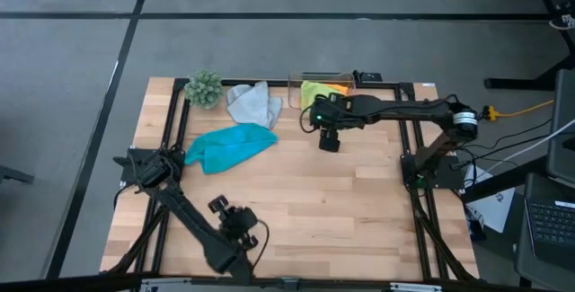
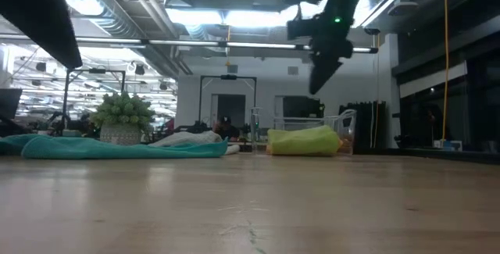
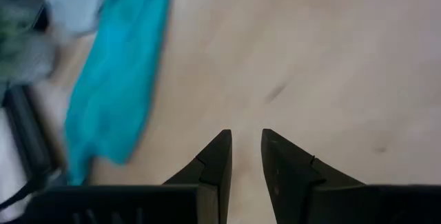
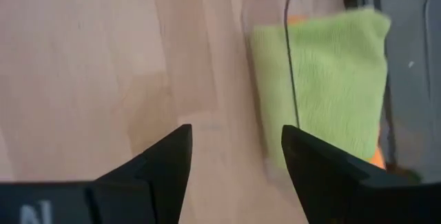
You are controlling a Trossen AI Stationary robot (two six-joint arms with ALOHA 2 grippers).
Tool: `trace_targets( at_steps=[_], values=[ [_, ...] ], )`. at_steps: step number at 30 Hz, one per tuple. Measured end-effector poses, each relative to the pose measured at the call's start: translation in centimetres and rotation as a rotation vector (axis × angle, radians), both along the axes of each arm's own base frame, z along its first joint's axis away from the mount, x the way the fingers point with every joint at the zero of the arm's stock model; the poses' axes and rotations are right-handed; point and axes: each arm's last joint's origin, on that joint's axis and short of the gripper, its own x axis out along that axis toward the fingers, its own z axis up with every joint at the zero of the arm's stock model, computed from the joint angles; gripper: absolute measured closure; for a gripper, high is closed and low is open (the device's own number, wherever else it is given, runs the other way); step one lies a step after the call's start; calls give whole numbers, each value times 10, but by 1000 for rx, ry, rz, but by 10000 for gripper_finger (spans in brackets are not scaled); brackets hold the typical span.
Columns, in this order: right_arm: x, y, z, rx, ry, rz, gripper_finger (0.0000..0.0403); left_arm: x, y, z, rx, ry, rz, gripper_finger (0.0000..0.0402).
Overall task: Fold microfiber towels
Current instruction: Fold the blue microfiber cloth
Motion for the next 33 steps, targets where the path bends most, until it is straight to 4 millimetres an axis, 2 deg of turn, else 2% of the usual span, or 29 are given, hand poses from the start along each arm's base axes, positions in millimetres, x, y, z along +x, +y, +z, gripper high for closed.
trace_targets(
  at_steps=[3,8,10,13,15,17,19,21,25,28,33],
  values=[
    [-20,7,-1,25,-23,-18,176,7,15,12,-51,59,-6,330],
    [-51,21,-11,43,-82,-40,176,7,40,47,-56,171,-228,332],
    [-61,25,-15,44,-115,-47,176,-2,50,70,-45,150,-309,335],
    [-71,31,-21,49,-170,-52,176,-26,69,102,-16,64,-356,342],
    [-73,33,-24,52,-215,-57,176,-43,83,115,3,-31,-321,348],
    [-71,35,-27,55,-289,-58,176,-62,97,119,15,-134,-278,353],
    [-66,37,-31,85,-376,-36,176,-76,108,113,-12,-239,-239,359],
    [-61,41,-36,144,-460,27,176,-83,114,96,-61,-319,-225,364],
    [-55,44,-44,209,-566,188,176,-86,119,59,-131,-443,-278,373],
    [-51,44,-45,190,-651,242,176,-84,121,36,-116,-447,-333,377],
    [-39,44,-52,204,-651,229,176,-83,131,18,-62,-403,-345,378]
  ],
)
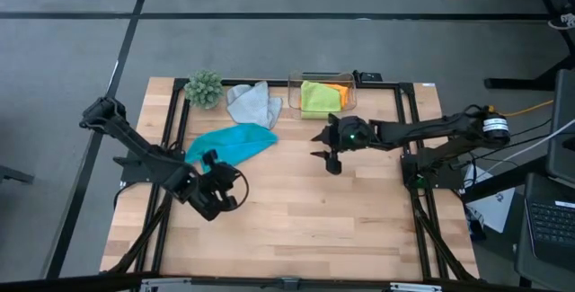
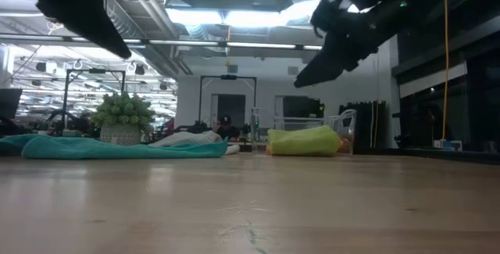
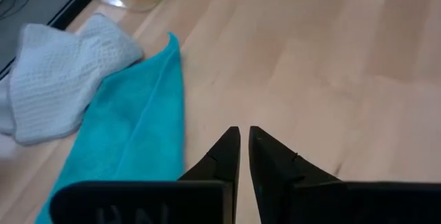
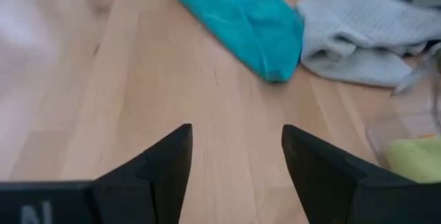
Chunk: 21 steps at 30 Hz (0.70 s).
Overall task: Fold microfiber towels
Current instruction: Fold the blue microfiber cloth
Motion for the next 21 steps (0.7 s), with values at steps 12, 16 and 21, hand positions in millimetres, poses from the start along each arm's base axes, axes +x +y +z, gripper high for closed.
trace_targets(
  at_steps=[12,16,21],
  values=[
    [92,-11,-29,-281,138,87,176,4,8,-2,-7,-11,57,378],
    [122,-18,-36,-372,164,151,176,3,9,-2,16,-5,49,378],
    [148,-33,-49,-413,265,192,176,3,9,-2,21,-2,44,378]
  ],
)
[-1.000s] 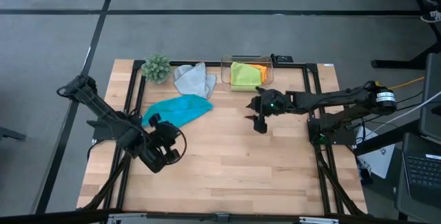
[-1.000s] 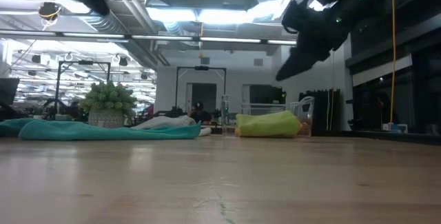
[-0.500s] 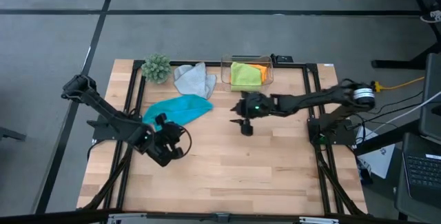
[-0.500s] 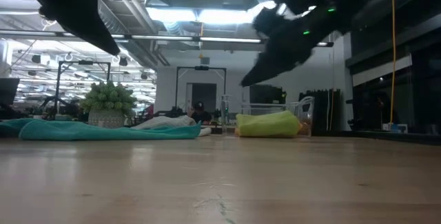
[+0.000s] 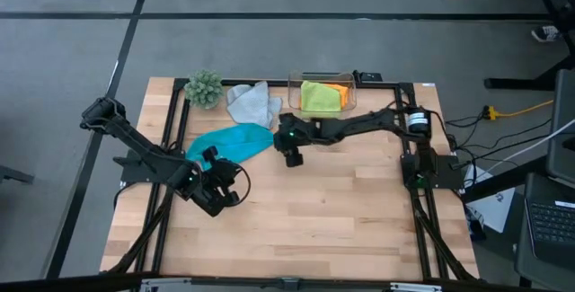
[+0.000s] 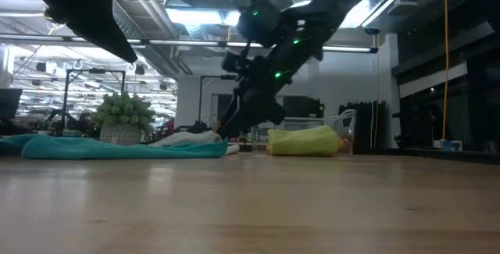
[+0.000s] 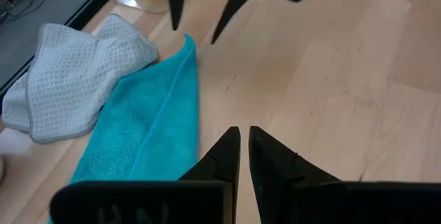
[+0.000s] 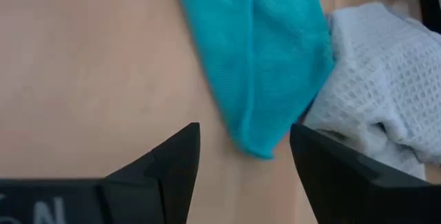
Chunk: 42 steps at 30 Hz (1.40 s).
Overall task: Fold microfiber towels
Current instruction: Fold the blue microfiber cloth
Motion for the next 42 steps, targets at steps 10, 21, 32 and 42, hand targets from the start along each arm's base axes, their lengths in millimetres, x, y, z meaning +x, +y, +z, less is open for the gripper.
trace_targets(
  at_steps=[10,21,32,42],
  values=[
    [19,-15,-27,0,110,15,176,0,0,0,1,3,-1,378],
    [16,-14,-31,5,161,-3,313,0,0,0,0,3,2,378],
    [2,14,-32,-30,356,-60,397,0,0,-1,-43,-9,25,378],
    [-24,67,-31,-81,580,-157,401,0,-1,-1,-61,-3,22,378]
  ],
)
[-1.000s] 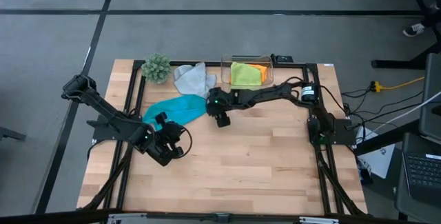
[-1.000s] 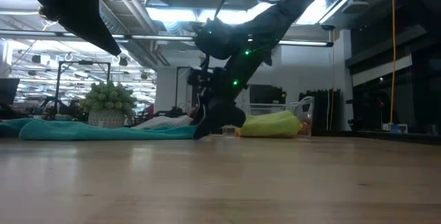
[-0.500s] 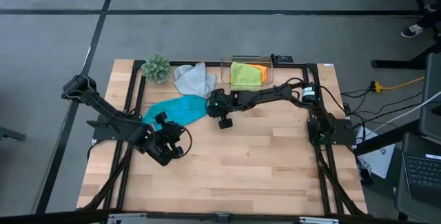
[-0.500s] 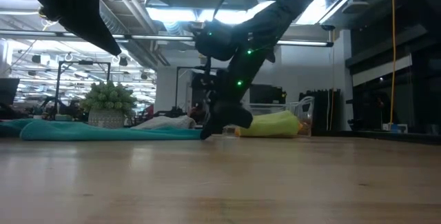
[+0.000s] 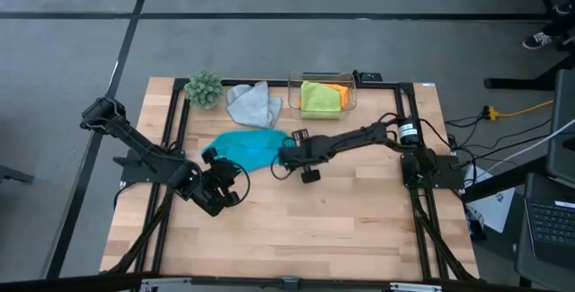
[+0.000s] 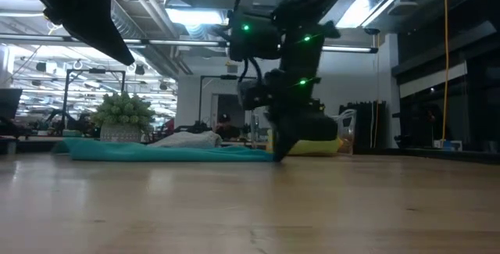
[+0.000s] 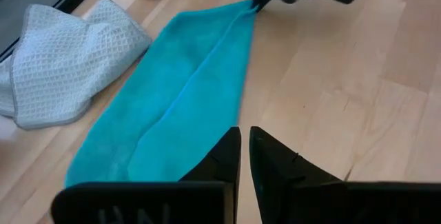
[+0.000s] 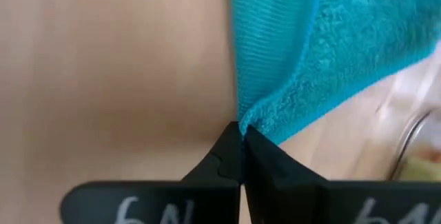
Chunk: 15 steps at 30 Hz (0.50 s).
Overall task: Fold microfiber towels
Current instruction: Fold the blue microfiber cloth
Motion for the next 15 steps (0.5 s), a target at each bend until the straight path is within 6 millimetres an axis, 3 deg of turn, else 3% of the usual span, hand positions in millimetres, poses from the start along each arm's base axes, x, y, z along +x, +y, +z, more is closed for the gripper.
trace_targets(
  at_steps=[4,8,15],
  values=[
    [-19,21,8,31,47,-10,401,0,0,0,-2,-1,2,378],
    [-58,38,15,102,54,-28,401,0,0,0,-2,-2,2,378],
    [-123,62,18,240,-220,-143,402,2,0,1,-10,-14,7,378]
  ],
)
